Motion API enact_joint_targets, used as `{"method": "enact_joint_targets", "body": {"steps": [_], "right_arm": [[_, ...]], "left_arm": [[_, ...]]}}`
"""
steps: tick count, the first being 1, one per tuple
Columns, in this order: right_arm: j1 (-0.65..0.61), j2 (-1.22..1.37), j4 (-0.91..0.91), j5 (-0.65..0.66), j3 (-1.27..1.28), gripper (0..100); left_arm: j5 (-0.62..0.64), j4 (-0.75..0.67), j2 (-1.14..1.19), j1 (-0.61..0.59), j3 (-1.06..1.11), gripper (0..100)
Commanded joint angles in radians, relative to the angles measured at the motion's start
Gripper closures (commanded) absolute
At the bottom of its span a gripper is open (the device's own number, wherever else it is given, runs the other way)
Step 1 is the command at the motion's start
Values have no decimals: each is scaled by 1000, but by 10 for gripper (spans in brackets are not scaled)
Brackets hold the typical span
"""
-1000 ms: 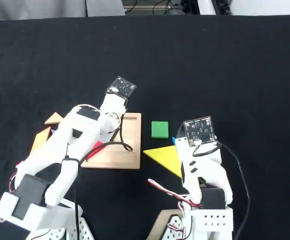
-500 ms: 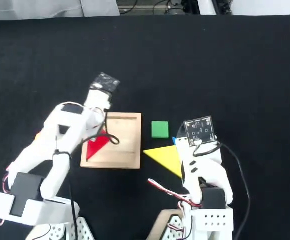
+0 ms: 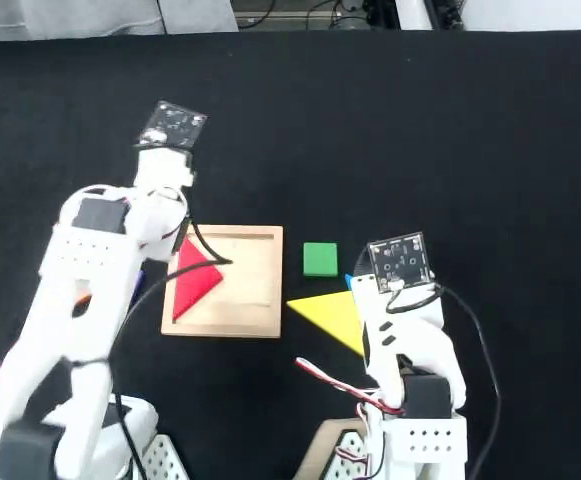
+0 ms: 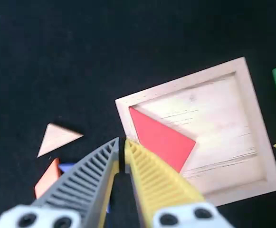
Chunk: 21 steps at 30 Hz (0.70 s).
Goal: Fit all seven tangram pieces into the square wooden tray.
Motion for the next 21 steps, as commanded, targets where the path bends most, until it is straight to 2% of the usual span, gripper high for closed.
{"method": "enact_joint_targets", "body": {"steps": [1,5,9,14,18,21], "right_arm": [[8,-68,3,8,-2,984],[8,-68,3,8,-2,984],[8,-68,3,8,-2,984],[8,-68,3,8,-2,984],[8,-68,3,6,-2,983],[8,-77,2,2,-2,983]], "left_arm": [[60,-15,-135,-64,104,970],[173,-127,-264,-209,314,970],[290,-307,-370,-329,538,970],[293,-493,-483,-426,723,970],[278,-508,-577,-449,802,970],[186,-511,-652,-446,848,970]]}}
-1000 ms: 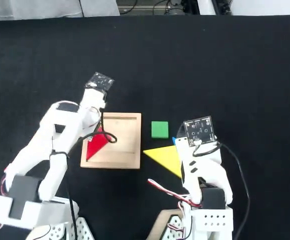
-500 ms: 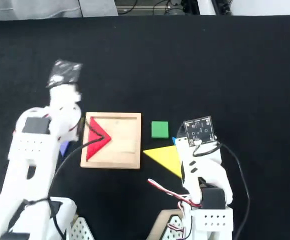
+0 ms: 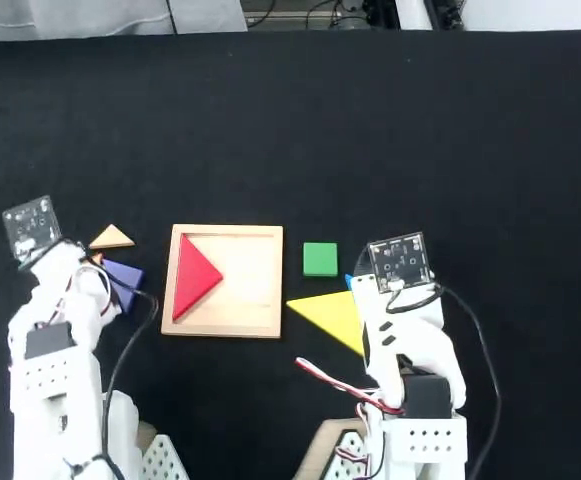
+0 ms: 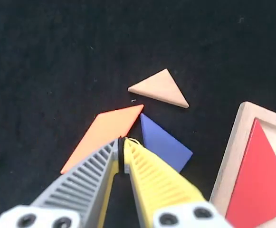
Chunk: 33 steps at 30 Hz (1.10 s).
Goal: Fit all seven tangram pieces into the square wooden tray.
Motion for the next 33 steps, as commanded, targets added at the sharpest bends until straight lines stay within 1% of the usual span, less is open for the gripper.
{"method": "enact_joint_targets", "body": {"steps": [1,5,6,7,9,11,13,18,21,23,28,33], "right_arm": [[8,-77,-5,2,-2,983],[8,-77,5,15,-13,982],[6,-77,17,57,-16,976],[-2,-77,28,135,-16,957],[-60,-68,60,250,-5,935],[-137,-68,121,279,-7,936],[-173,-68,160,284,-36,935],[-193,-65,255,287,-140,935],[-295,-15,325,315,-153,934],[-341,56,333,307,-171,934],[-351,275,336,242,-341,934],[-353,616,331,224,-486,932]], "left_arm": [[-83,-37,-95,-13,38,970],[-83,-63,-184,-13,96,970],[-83,-63,-196,-13,99,970],[-84,-63,-209,-13,104,970],[-86,-63,-216,-13,110,970],[-87,-63,-216,-13,110,970],[-89,-63,-216,-1,111,970],[-130,-63,-215,25,119,970],[-135,-63,-215,25,119,970],[-135,-63,-215,25,120,970],[-137,-63,-215,25,122,970],[-138,-64,-215,25,122,970]]}}
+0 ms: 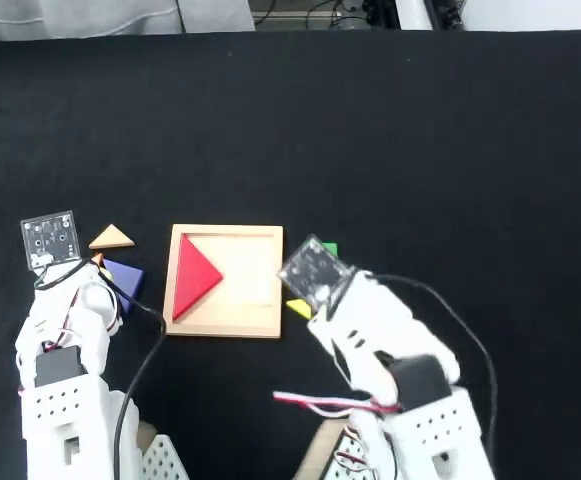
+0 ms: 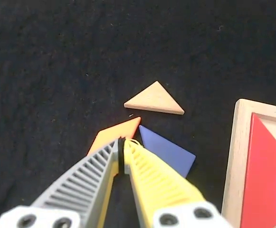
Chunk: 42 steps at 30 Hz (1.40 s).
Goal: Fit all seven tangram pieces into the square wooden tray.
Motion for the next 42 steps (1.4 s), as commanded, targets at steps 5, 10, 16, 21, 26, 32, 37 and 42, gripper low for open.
{"method": "enact_joint_targets", "body": {"steps": [5,10,16,21,26,32,37,42], "right_arm": [[-15,567,-52,-55,-222,931],[-15,705,-48,-11,-280,923],[-106,710,-57,58,-196,721],[-170,716,-57,52,-162,731],[-146,717,-55,34,-162,714],[-57,717,-49,114,-160,700],[-6,717,-87,180,-119,700],[-2,722,-110,186,-107,700]], "left_arm": [[-29,-26,-11,15,-5,970],[-41,-26,-11,15,-4,970],[-41,-28,-11,16,-4,970],[-41,-23,-11,16,-4,970],[-43,-23,-12,35,7,970],[-43,-23,-12,45,7,970],[-43,-23,-12,45,7,970],[-43,-23,-12,45,7,970]]}}
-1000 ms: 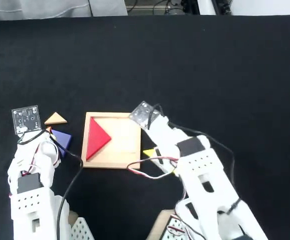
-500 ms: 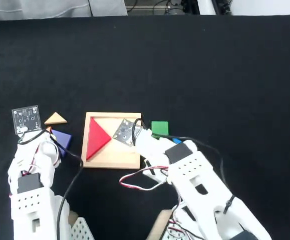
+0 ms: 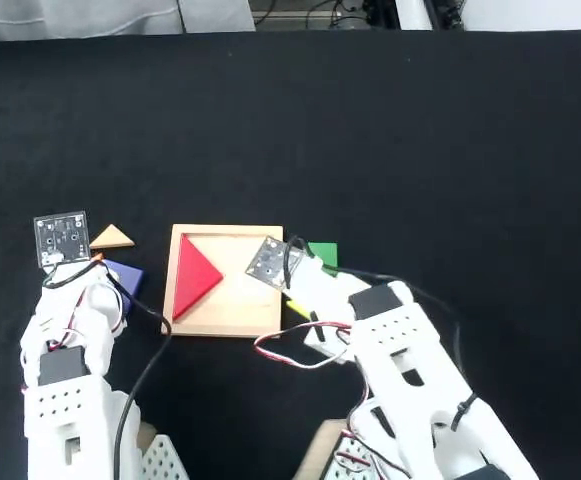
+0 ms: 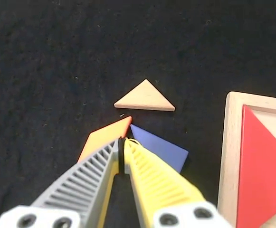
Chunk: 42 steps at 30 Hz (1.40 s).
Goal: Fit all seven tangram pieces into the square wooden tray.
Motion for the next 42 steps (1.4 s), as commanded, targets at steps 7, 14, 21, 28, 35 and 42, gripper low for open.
{"method": "enact_joint_targets", "body": {"steps": [7,14,21,28,35,42], "right_arm": [[15,194,-40,8,-73,700],[14,263,-40,8,-107,700],[9,272,-38,12,-108,700],[9,272,-37,14,-105,700],[9,292,-41,14,-116,698],[9,228,-9,18,-136,673]], "left_arm": [[-8,-17,-11,8,-2,970],[-8,-17,-11,7,-2,970],[-8,-17,-11,7,-2,970],[-8,-17,-11,7,-2,970],[-8,-17,-11,7,-2,970],[-8,-20,-12,7,-2,970]]}}
